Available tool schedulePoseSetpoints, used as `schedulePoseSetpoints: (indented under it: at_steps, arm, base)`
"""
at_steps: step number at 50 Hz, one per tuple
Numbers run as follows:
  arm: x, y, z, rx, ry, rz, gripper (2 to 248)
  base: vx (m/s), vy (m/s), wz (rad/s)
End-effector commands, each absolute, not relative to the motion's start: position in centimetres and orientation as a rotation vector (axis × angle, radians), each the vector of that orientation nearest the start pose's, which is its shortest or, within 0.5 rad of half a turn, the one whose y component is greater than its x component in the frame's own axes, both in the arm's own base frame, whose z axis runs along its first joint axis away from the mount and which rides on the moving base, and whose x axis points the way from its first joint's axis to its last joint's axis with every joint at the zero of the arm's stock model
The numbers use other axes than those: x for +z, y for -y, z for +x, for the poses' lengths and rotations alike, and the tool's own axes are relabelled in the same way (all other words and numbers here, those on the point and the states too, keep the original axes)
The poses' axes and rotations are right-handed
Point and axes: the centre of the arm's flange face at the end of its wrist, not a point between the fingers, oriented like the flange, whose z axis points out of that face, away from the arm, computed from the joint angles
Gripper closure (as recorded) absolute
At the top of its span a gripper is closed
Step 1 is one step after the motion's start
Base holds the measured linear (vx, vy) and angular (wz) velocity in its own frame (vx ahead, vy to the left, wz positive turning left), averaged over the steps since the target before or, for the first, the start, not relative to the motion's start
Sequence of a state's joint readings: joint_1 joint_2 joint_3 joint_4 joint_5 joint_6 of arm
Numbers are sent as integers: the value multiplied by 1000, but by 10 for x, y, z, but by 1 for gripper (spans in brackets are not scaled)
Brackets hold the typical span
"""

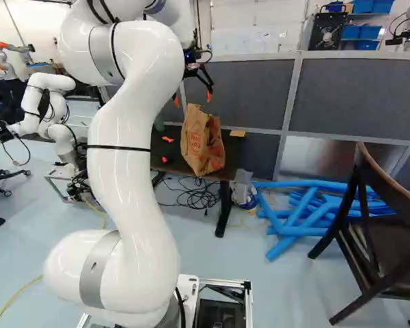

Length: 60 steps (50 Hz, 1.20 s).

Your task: Pick up the bag on the ground and place it on the table

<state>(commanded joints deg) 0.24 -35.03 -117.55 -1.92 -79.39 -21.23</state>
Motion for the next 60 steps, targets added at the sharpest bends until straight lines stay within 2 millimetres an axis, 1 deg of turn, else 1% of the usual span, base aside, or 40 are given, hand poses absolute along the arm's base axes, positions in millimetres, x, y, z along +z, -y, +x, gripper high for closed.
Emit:
schedulePoseSetpoints:
  at_steps: [60]
  arm:
    - [687,0,671,-76,601,-3126,3]
  base:
    - [-127,1,10]
